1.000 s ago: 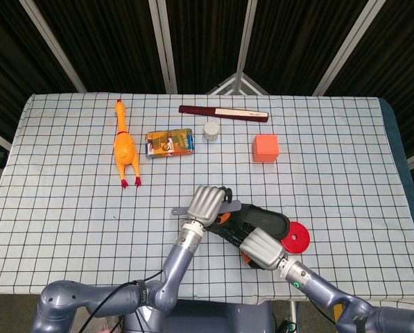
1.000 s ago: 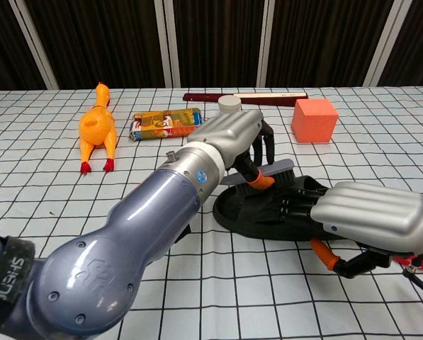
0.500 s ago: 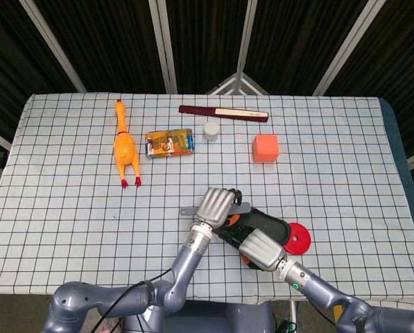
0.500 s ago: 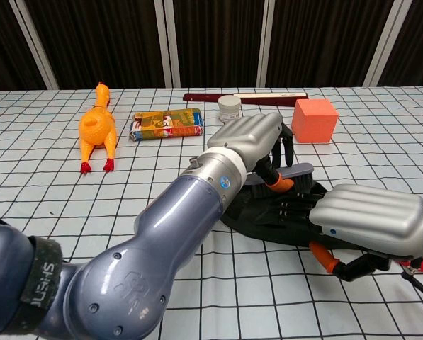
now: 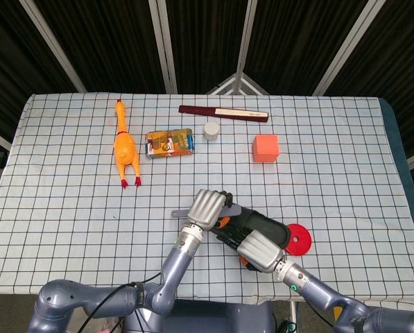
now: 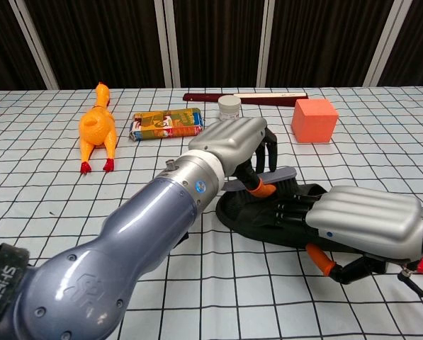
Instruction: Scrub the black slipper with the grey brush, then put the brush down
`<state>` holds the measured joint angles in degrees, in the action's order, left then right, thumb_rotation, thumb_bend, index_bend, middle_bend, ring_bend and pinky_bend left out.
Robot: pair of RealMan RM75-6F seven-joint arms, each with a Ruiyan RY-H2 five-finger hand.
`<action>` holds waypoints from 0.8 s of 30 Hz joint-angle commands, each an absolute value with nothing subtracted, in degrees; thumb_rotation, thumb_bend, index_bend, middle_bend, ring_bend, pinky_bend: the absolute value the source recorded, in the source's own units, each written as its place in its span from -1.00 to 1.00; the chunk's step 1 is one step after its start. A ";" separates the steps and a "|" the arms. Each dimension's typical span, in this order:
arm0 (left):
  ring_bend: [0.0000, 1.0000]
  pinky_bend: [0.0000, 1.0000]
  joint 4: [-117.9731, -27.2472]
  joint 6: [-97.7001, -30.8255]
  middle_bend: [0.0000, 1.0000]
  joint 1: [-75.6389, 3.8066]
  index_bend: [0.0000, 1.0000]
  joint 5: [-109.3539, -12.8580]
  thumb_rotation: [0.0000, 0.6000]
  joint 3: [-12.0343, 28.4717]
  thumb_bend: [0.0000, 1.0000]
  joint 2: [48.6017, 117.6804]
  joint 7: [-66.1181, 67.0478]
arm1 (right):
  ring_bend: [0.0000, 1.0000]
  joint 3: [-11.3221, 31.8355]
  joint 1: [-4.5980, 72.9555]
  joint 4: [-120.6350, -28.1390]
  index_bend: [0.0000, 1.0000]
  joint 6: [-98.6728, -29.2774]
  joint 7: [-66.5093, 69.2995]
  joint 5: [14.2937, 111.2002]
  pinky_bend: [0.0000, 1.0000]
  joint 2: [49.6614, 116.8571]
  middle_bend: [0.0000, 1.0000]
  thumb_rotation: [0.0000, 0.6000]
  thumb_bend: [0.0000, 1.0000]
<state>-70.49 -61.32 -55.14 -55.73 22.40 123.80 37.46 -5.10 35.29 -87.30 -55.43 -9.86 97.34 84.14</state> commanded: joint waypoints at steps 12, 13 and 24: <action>0.11 0.20 -76.93 -63.91 0.28 -53.81 -0.02 -57.82 1.00 22.14 0.00 120.42 36.03 | -0.93 -4.40 35.01 -87.65 -1.00 -56.18 -11.38 96.27 -0.62 84.10 -0.83 0.91 0.41; 0.11 0.20 -77.23 -64.39 0.28 -53.64 -0.02 -58.94 1.00 22.07 0.00 120.33 34.79 | -0.93 -4.22 34.84 -87.74 -1.00 -56.45 -11.70 96.01 -0.62 83.95 -0.83 0.96 0.25; 0.12 0.20 -87.46 -67.13 0.29 -48.63 -0.01 -61.60 1.00 17.70 -0.01 111.27 35.14 | -1.00 -3.93 28.11 -100.18 -1.00 -64.36 -25.54 91.14 -0.62 75.27 -1.00 1.00 -0.31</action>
<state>-84.63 -66.32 -50.48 -61.37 19.40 114.01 34.36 -3.70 30.36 -96.43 -61.70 -22.97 92.41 78.30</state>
